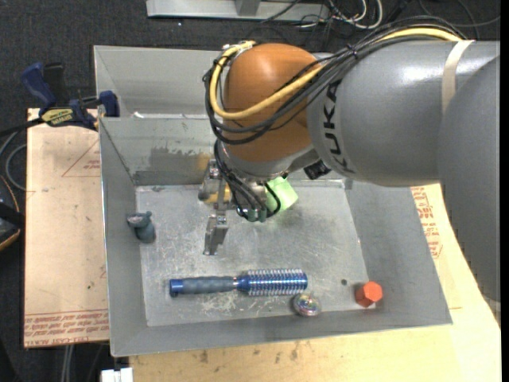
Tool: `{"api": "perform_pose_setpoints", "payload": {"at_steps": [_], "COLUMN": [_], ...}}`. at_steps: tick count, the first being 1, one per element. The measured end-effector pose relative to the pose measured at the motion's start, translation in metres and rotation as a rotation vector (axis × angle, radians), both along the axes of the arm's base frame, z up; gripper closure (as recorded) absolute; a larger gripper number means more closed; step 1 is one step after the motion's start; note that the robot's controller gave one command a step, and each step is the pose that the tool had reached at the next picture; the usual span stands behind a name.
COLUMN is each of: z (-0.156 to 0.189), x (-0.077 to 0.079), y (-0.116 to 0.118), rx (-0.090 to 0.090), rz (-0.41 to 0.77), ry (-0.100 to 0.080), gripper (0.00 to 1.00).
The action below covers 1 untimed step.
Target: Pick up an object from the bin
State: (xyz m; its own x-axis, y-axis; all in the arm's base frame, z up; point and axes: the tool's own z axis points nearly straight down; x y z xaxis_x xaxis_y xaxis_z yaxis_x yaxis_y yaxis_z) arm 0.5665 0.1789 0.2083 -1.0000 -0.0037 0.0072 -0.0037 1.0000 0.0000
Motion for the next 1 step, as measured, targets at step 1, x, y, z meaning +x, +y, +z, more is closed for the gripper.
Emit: {"api": "perform_pose_setpoints", "payload": {"at_steps": [1], "z": [-0.0751], "x": [-0.0510], "y": [-0.0716], "rx": [-0.003], "rz": [0.076], "ry": [0.004], "gripper": [0.00]}}
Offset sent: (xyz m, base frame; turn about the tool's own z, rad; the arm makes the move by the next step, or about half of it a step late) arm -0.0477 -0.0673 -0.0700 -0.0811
